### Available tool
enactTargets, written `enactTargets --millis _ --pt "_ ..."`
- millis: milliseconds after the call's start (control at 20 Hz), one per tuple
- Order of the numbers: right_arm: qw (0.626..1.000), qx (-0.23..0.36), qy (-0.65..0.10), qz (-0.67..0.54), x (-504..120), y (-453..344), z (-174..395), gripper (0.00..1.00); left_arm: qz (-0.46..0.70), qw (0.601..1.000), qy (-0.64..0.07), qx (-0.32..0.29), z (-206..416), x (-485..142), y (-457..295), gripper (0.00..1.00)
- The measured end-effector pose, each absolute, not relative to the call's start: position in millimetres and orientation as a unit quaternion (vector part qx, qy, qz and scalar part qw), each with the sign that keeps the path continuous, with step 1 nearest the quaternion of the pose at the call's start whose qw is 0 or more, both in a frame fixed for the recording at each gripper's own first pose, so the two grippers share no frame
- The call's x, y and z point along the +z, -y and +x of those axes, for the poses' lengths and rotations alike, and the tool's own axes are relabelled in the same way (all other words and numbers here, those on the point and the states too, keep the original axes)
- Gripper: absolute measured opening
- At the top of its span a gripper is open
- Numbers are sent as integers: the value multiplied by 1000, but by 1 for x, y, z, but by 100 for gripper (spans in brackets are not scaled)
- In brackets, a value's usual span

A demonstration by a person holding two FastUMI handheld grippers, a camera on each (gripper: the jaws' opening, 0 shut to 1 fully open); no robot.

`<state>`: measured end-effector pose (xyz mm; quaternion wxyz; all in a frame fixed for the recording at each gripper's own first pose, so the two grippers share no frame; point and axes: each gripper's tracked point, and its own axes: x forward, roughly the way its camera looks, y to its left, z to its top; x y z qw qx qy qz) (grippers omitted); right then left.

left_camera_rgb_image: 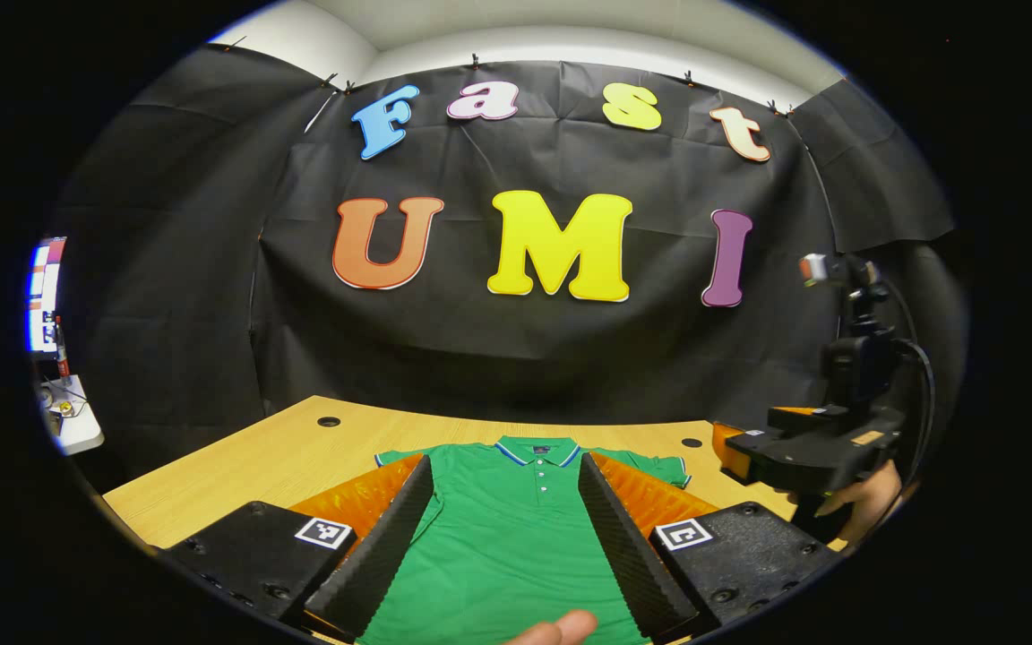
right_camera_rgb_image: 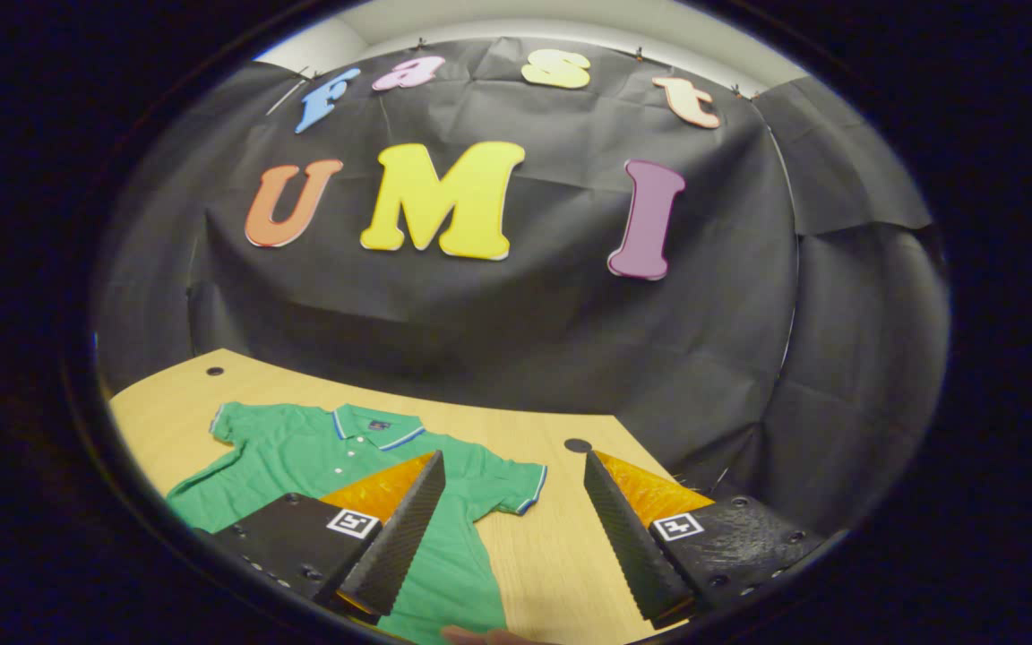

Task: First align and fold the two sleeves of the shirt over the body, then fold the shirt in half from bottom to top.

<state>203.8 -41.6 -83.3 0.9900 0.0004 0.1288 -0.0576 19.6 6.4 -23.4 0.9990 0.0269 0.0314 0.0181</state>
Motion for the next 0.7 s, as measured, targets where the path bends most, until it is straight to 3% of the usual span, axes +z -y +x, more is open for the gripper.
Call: enactTargets --millis 350,500,650,700 --pt "963 -106 -244 33 -186 79 305 94 29 998 -40 35 29 -31 -18 100" --pt "952 -93 -285 66 -215 78 329 95 25 997 -57 41 37 -41 -24 100" --pt "941 -99 -313 82 -238 85 345 91 13 996 -77 45 44 -52 -31 100" --pt "938 -100 -320 82 -245 89 350 85 11 996 -80 47 46 -54 -33 100"
